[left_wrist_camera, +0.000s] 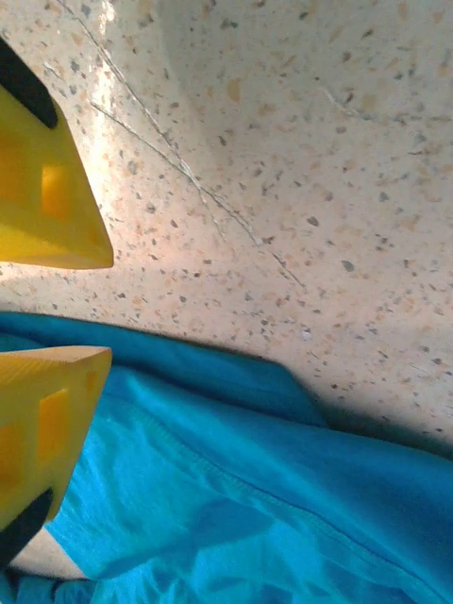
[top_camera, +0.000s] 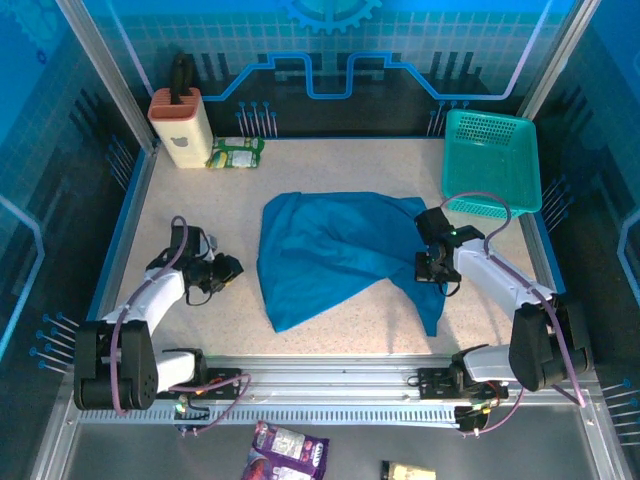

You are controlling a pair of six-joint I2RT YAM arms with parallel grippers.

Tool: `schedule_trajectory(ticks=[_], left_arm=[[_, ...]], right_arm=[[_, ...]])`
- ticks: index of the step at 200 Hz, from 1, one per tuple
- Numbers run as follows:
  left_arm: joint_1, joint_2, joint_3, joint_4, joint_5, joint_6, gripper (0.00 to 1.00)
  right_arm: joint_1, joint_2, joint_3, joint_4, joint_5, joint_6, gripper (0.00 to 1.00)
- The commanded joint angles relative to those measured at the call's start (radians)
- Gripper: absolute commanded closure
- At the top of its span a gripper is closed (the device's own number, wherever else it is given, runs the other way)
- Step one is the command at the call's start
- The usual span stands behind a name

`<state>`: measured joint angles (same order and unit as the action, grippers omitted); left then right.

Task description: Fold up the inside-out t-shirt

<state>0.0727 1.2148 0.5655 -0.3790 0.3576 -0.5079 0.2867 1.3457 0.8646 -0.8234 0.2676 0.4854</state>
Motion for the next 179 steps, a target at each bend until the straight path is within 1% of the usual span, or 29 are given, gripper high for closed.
schedule_trajectory(ticks=[1,19,37,53,75,106,144,179], left_arm=[[-0.038,-0.025,-0.024,-0.037,0.006,-0.008,0.68],[-0.097,-0.022,-0.036,-0.031,-0.001,-0.030,0.68],[-0.213,-0.021,-0.047,-0.027,-0.033,-0.081,0.68],[-0.313,-0.021,-0.061,-0.043,-0.088,-0.136,0.68],[-0.403,-0.041,-0.103,-0.051,-0.137,-0.215,0.66],[-0.490,-0.123,-0.161,-0.056,-0.148,-0.318,0.65],[-0.570,-0.212,-0.182,-0.117,-0.156,-0.386,0.65],[-0.628,-0.200,-0.202,-0.064,-0.150,-0.442,0.67]], right_arm=[[-0.012,0.019,0.002,0.005,-0.014,-0.021,1.00],[-0.013,0.027,0.005,0.006,-0.019,-0.025,1.00],[-0.012,0.032,0.009,0.005,-0.024,-0.027,1.00],[-0.013,0.033,0.009,0.003,-0.024,-0.029,1.00],[-0.013,0.029,0.009,0.006,-0.027,-0.028,1.00],[-0.012,0.027,0.009,0.003,-0.030,-0.028,1.00],[-0.013,0.028,0.008,0.006,-0.034,-0.030,1.00],[-0.013,0.031,0.009,0.013,-0.044,-0.028,1.00]])
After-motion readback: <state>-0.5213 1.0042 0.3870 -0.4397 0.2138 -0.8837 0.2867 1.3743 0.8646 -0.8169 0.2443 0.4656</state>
